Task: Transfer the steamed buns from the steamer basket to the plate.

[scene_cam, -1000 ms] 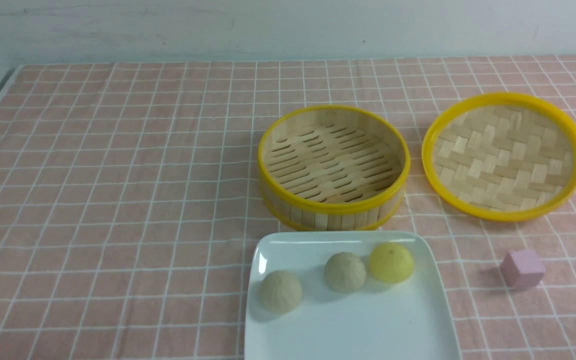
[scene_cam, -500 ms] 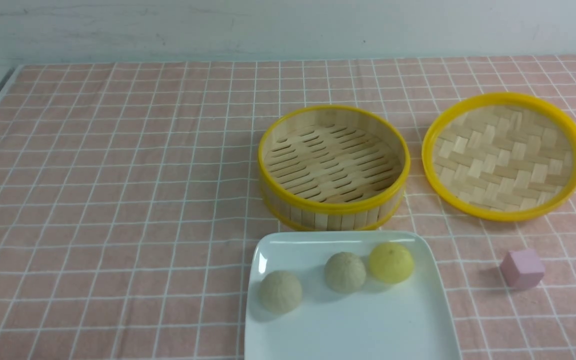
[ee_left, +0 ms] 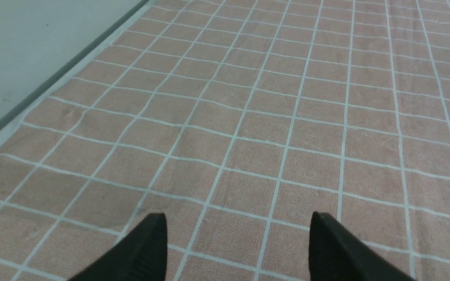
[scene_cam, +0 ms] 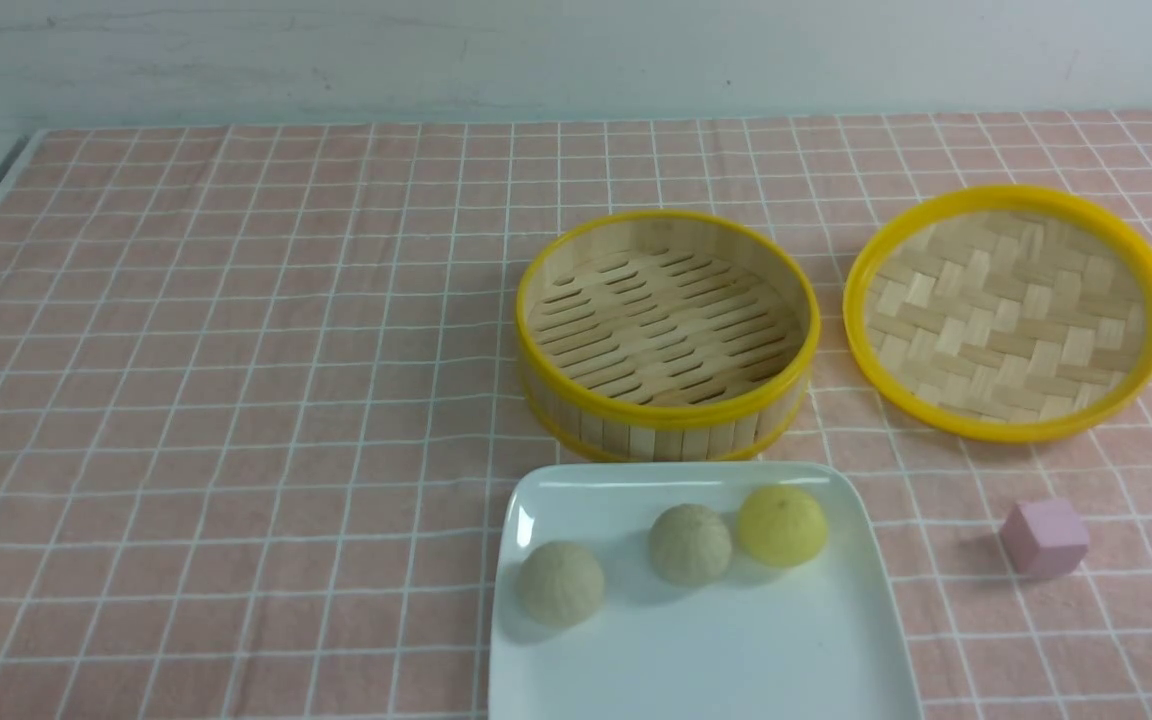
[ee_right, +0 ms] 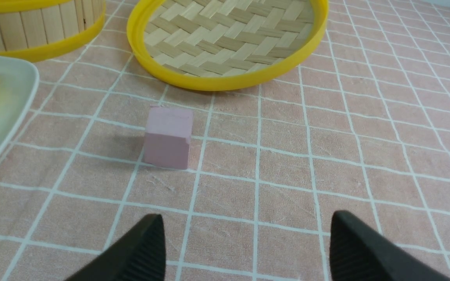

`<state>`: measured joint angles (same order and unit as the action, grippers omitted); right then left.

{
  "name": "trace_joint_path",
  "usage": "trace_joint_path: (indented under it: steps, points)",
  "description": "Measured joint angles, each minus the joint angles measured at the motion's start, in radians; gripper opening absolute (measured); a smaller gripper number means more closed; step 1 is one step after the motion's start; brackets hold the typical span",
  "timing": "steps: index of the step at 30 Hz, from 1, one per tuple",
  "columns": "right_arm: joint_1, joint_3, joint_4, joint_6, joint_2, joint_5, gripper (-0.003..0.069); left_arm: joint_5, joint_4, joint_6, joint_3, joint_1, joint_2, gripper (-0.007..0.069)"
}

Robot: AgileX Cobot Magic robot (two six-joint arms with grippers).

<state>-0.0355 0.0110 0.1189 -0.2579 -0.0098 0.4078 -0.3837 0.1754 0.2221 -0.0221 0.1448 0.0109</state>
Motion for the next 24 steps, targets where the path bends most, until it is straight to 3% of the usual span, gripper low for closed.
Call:
trace_joint_path:
  steps: [9, 24]
  points:
    - [0.0, 0.0, 0.0, 0.0, 0.0, 0.0, 0.0548, 0.0, -0.039, -0.063, 0.0, 0.0, 0.0, 0.0491]
    - [0.0, 0.0, 0.0, 0.0, 0.0, 0.0, 0.0548, 0.001, -0.051, -0.068, 0.0, 0.0, 0.0, 0.0491]
